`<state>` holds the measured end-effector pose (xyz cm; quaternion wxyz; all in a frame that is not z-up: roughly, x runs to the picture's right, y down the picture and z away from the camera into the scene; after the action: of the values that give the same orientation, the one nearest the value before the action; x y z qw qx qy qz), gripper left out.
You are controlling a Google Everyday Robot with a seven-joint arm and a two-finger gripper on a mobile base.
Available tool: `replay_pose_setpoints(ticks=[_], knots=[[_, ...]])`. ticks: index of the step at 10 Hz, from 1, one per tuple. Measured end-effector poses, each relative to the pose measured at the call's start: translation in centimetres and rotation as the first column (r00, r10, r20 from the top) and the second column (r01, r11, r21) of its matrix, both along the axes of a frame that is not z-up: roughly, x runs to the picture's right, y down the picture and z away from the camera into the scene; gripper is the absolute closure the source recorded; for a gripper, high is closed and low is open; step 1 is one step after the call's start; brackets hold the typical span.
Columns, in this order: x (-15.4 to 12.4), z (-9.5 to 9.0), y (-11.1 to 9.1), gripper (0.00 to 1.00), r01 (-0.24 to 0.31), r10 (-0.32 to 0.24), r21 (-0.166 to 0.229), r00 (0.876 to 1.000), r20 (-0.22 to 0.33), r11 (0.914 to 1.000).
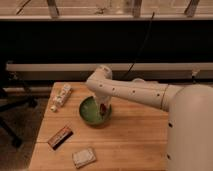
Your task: Place the pepper in the ceramic bowl
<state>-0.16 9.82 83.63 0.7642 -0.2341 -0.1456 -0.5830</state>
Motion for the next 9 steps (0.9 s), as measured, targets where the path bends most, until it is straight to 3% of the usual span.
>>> replay_pose_setpoints(ticks=[1, 4, 7, 9], knots=[[-0.09, 0.01, -0.02, 0.43, 0.001, -0.001, 0.0, 1.0, 0.001, 1.0], [-0.18, 0.07, -0.06, 0.41, 0.002, -0.002, 0.001, 1.0, 0.002, 1.0], [-0.33, 0.13, -0.07, 0.21, 0.004, -0.004, 0.0, 1.0, 0.004, 1.0], [-0.33, 0.17, -0.11, 0.2, 0.004, -0.004, 0.0, 1.0, 0.004, 1.0]])
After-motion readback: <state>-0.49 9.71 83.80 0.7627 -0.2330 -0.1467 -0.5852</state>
